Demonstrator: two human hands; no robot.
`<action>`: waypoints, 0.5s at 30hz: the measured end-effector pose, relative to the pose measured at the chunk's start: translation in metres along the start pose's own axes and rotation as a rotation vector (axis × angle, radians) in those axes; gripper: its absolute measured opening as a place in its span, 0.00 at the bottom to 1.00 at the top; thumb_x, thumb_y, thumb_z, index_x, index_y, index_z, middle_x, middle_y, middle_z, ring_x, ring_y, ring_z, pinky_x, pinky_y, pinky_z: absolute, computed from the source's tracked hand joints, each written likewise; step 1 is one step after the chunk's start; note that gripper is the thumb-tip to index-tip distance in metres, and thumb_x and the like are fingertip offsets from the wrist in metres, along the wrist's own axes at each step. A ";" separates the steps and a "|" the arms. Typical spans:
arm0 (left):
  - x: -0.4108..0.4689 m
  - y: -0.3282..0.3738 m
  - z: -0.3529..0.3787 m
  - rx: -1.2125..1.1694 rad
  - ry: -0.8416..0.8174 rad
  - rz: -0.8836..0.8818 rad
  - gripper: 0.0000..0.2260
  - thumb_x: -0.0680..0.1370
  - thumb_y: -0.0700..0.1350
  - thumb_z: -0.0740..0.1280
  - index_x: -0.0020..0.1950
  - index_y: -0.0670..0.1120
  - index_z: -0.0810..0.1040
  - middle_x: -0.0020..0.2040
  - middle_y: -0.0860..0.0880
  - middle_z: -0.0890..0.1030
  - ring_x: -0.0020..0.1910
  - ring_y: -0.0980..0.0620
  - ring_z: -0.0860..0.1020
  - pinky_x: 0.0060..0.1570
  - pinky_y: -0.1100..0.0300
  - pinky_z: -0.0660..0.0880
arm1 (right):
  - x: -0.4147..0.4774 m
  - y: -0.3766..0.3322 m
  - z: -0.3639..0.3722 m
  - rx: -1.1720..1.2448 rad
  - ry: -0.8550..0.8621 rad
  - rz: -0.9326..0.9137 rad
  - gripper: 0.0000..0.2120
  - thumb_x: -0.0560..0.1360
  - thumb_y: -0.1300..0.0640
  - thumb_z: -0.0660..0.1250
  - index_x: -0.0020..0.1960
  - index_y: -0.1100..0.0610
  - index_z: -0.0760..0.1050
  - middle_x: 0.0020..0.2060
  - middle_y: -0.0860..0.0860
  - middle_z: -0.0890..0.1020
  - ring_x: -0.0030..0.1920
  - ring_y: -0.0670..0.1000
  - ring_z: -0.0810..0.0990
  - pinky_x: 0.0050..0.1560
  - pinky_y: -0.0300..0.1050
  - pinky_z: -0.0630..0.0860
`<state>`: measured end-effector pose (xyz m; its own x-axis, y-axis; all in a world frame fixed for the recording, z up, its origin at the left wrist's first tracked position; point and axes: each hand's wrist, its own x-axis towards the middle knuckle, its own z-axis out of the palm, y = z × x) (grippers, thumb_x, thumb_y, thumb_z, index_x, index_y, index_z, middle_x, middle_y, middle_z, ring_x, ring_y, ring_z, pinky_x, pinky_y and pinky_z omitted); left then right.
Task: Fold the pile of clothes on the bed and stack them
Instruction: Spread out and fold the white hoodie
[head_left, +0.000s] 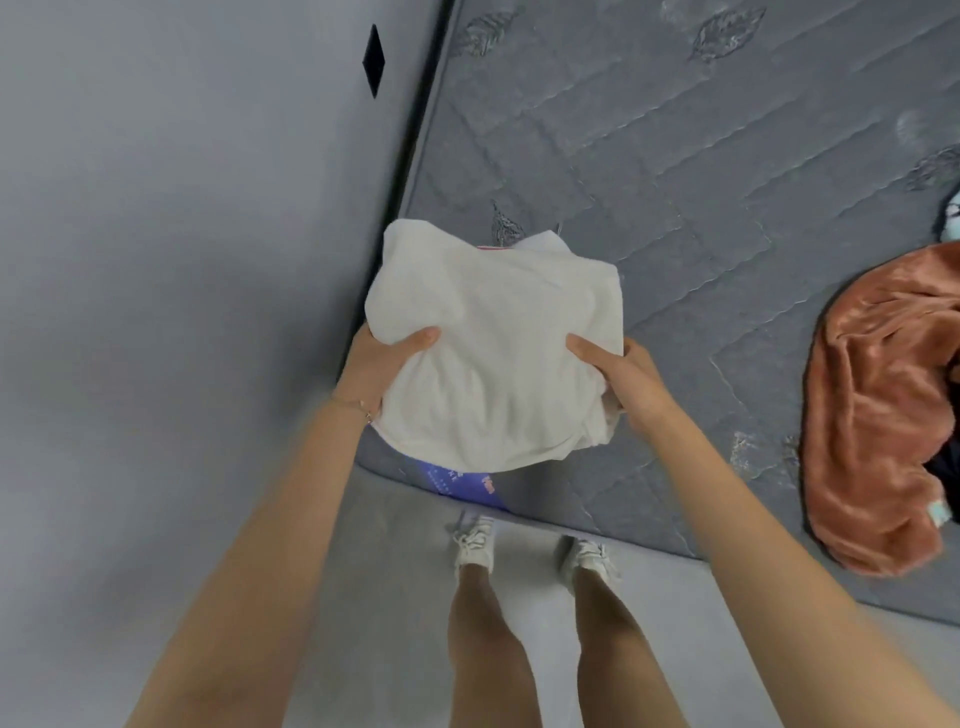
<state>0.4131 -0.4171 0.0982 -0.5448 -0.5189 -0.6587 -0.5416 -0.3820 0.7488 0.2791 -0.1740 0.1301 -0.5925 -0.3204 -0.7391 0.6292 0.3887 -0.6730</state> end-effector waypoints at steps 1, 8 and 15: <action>0.002 -0.004 -0.010 0.013 -0.010 -0.009 0.24 0.70 0.46 0.78 0.64 0.47 0.77 0.56 0.55 0.81 0.54 0.58 0.80 0.52 0.62 0.77 | -0.001 0.007 0.010 0.014 0.010 0.000 0.09 0.73 0.51 0.74 0.49 0.47 0.75 0.48 0.43 0.83 0.45 0.40 0.82 0.40 0.35 0.76; 0.020 -0.056 -0.050 0.039 0.000 -0.115 0.25 0.70 0.45 0.78 0.65 0.44 0.76 0.58 0.51 0.81 0.56 0.54 0.80 0.58 0.56 0.77 | 0.011 0.070 0.060 0.057 0.099 -0.006 0.12 0.72 0.54 0.75 0.53 0.54 0.78 0.50 0.47 0.84 0.47 0.41 0.83 0.43 0.35 0.78; 0.044 -0.103 -0.053 0.000 -0.027 -0.178 0.25 0.68 0.43 0.80 0.63 0.44 0.77 0.59 0.49 0.82 0.58 0.51 0.81 0.61 0.51 0.76 | 0.029 0.115 0.071 0.044 0.227 -0.061 0.07 0.73 0.57 0.74 0.49 0.55 0.78 0.45 0.46 0.84 0.44 0.43 0.83 0.43 0.38 0.79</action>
<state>0.4793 -0.4409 -0.0040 -0.4574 -0.4224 -0.7826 -0.6307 -0.4663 0.6203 0.3701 -0.2001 0.0297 -0.7251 -0.1378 -0.6747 0.6070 0.3349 -0.7207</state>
